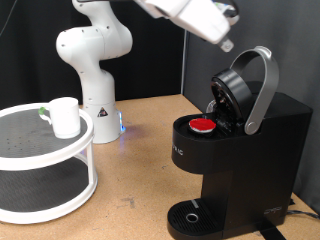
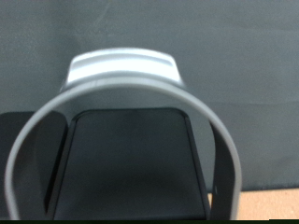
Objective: Make a cup of coffee with the keurig machine
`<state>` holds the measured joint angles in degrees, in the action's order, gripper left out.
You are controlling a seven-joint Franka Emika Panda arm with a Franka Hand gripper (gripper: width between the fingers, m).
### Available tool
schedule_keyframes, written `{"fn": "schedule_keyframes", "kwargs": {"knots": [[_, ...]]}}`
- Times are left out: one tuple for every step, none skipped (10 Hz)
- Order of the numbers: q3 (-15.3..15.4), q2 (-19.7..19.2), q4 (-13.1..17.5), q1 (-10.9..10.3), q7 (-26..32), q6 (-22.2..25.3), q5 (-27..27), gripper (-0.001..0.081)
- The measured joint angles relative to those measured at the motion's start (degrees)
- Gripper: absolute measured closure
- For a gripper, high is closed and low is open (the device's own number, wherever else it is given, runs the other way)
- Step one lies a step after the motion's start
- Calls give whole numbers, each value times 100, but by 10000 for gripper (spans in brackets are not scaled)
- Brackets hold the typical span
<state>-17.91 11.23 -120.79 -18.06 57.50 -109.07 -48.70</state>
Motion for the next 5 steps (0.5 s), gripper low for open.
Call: {"fn": "schedule_keyframes", "kwargs": {"knots": [[129, -5, 32, -66, -26, -176, -43, 0], [267, -2, 59, -121, -114, -378, -77, 0], [316, 1, 74, -140, -178, -498, -77, 0], [313, -4, 67, -137, -178, -478, -77, 0], [312, -8, 68, -137, -145, -463, -174, 0]]}}
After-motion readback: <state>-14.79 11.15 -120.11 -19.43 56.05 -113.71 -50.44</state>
